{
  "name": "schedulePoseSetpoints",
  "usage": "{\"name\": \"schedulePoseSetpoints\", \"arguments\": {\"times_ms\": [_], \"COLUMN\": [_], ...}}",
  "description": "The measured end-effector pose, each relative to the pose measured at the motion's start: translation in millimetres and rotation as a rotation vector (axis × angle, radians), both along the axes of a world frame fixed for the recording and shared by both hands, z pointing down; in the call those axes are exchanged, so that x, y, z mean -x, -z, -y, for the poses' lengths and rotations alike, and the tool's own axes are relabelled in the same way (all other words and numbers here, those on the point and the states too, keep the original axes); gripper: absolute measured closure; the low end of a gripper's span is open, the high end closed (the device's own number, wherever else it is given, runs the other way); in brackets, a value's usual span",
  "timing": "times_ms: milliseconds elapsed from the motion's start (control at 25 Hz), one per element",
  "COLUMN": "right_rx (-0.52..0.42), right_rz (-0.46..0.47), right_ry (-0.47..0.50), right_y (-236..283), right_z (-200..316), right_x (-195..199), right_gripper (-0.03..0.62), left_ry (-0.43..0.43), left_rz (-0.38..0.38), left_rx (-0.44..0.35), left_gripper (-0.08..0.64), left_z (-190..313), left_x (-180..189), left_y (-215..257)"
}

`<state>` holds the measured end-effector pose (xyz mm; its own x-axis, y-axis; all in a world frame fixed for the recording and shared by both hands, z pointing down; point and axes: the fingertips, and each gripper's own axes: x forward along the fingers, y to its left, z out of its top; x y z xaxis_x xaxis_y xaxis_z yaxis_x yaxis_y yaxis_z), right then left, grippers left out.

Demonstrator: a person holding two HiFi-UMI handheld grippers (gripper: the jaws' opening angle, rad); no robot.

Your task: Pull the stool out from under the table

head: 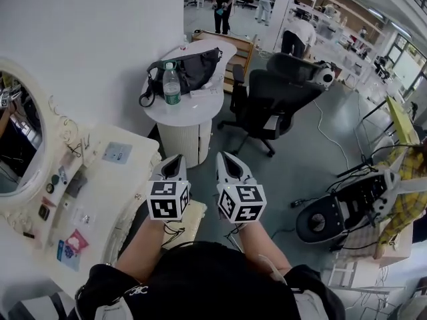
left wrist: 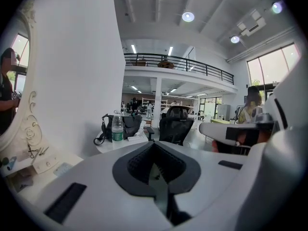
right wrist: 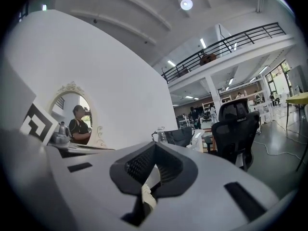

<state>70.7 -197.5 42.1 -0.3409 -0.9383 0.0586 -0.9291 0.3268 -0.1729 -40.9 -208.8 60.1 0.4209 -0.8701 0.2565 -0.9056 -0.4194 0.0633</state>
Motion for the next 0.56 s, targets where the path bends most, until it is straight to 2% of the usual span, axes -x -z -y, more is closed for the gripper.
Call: {"name": "schedulePoseSetpoints", "arguments": {"times_ms": [200,560], "right_rx": [0.023,0.013], "right_rz": [0.020,0.043], "right_ry": [0.007,0.021], "right_y": [-12,-11], "right_z": [-5,-7], "right_x": [2,-4], "right_gripper": [0.584,0.584], "left_ry": [-0.002,-0.001], "left_rz": [0.032,0.038], "left_rx": [-0.014,-0.018], "left_gripper": [0.561,0.561], "left_z": [-4,-11], "left_x": [-3,-12], "left_y": [2,-2]}}
